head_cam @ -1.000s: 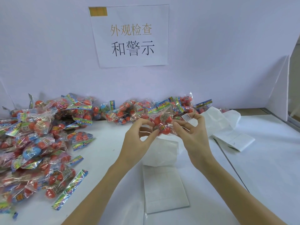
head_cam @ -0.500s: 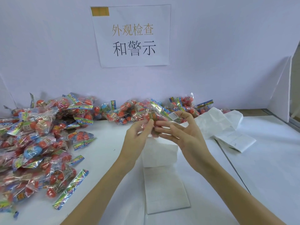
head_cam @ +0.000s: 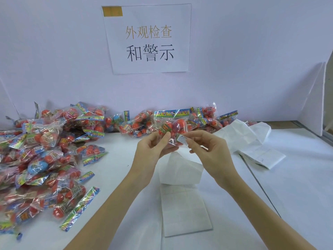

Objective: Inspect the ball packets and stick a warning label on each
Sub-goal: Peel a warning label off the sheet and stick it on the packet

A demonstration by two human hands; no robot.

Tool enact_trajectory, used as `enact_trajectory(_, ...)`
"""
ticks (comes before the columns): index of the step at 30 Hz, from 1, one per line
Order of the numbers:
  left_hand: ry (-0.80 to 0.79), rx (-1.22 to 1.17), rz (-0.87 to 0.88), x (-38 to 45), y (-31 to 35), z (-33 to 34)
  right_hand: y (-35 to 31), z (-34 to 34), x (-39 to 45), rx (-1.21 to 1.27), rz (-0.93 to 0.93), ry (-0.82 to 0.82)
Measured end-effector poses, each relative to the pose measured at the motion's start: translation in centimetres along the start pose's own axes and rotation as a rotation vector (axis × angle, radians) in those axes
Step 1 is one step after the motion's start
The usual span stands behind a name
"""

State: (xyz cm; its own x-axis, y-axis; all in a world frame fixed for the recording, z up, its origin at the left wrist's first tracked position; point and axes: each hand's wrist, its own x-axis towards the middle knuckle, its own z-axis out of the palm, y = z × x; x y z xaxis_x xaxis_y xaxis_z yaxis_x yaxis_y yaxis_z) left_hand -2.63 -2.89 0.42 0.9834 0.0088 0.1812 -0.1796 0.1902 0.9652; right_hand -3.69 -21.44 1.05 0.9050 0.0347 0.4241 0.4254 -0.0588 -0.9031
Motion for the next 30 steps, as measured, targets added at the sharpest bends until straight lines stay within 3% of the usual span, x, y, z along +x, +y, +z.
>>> enact_trajectory(7, -0.018, 0.030, 0.006, -0.02, 0.00, -0.08, 0.29, -0.32, 0.07, -0.145, -0.065, -0.025)
enact_trajectory(26, -0.100, 0.019, -0.012, 0.02, -0.08, -0.35, 0.55, -0.35, 0.16, -0.181, -0.036, -0.040)
enact_trajectory(30, -0.099, 0.172, 0.006, -0.22, 0.03, -0.33, 0.58, -0.31, 0.18, -0.183, -0.040, -0.045)
